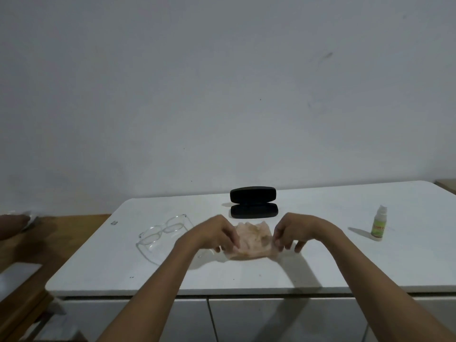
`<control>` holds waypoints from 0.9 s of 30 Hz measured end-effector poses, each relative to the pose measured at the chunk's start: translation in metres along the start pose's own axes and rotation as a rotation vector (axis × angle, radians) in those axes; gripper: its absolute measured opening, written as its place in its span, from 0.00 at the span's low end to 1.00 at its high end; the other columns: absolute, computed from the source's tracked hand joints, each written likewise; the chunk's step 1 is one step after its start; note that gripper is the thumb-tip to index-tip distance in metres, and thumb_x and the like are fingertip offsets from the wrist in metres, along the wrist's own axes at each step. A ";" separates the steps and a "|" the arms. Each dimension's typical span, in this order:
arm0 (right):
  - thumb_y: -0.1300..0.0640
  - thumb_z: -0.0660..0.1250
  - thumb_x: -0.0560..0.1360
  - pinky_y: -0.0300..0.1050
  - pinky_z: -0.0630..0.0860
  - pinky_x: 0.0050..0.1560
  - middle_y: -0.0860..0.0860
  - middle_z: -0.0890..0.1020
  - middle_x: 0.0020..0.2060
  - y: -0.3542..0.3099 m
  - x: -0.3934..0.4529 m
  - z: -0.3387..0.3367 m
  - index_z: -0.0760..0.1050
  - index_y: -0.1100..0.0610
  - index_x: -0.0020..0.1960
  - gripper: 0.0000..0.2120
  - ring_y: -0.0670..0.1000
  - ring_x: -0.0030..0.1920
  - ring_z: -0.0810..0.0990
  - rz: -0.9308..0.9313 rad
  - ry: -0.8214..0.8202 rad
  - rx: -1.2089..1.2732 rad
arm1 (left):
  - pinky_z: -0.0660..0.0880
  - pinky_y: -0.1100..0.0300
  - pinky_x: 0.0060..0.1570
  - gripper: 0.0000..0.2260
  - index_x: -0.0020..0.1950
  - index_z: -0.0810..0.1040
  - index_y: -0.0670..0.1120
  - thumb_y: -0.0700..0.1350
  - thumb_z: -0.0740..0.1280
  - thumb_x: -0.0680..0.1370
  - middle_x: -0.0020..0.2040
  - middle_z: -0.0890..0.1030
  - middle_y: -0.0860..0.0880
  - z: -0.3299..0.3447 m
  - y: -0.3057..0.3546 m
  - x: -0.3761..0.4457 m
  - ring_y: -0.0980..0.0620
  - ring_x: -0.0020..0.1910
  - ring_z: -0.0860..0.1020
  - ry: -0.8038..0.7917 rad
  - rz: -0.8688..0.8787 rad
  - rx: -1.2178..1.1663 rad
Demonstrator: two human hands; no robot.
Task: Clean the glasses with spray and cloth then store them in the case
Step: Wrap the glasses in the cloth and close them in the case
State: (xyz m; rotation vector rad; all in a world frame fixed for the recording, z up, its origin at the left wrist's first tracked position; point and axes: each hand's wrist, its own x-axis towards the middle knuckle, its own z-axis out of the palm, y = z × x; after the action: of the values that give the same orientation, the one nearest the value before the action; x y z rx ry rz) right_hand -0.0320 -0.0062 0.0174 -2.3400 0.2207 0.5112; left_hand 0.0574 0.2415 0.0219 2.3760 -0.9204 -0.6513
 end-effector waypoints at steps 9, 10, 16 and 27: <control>0.59 0.73 0.75 0.39 0.78 0.36 0.49 0.86 0.36 0.003 -0.013 0.010 0.86 0.54 0.49 0.05 0.45 0.31 0.79 0.137 -0.126 -0.123 | 0.77 0.63 0.39 0.02 0.42 0.88 0.51 0.44 0.76 0.75 0.37 0.84 0.54 0.017 0.005 -0.007 0.55 0.39 0.80 -0.189 -0.069 0.029; 0.58 0.73 0.75 0.39 0.77 0.35 0.50 0.86 0.37 0.003 -0.013 0.008 0.86 0.56 0.50 0.05 0.46 0.31 0.78 0.133 -0.107 -0.091 | 0.78 0.62 0.39 0.04 0.40 0.87 0.51 0.46 0.75 0.75 0.37 0.85 0.54 0.015 0.005 -0.006 0.56 0.39 0.80 -0.173 -0.069 0.008; 0.58 0.71 0.77 0.38 0.76 0.31 0.51 0.85 0.37 0.015 0.019 0.006 0.85 0.56 0.47 0.04 0.49 0.35 0.77 0.013 0.345 0.065 | 0.77 0.62 0.35 0.06 0.40 0.85 0.47 0.44 0.73 0.76 0.42 0.87 0.47 0.013 -0.009 0.023 0.54 0.34 0.78 0.231 -0.103 -0.054; 0.51 0.69 0.76 0.45 0.79 0.50 0.50 0.84 0.54 0.011 0.074 0.029 0.84 0.46 0.55 0.09 0.54 0.54 0.83 0.047 0.616 -0.020 | 0.80 0.57 0.48 0.06 0.50 0.86 0.49 0.45 0.75 0.74 0.46 0.85 0.49 0.023 -0.031 0.082 0.49 0.36 0.79 0.480 -0.239 -0.038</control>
State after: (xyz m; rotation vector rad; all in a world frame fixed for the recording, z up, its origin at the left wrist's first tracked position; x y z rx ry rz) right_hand 0.0231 0.0046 -0.0401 -2.4551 0.5556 -0.2039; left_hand 0.1124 0.1969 -0.0343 2.4657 -0.4184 -0.1587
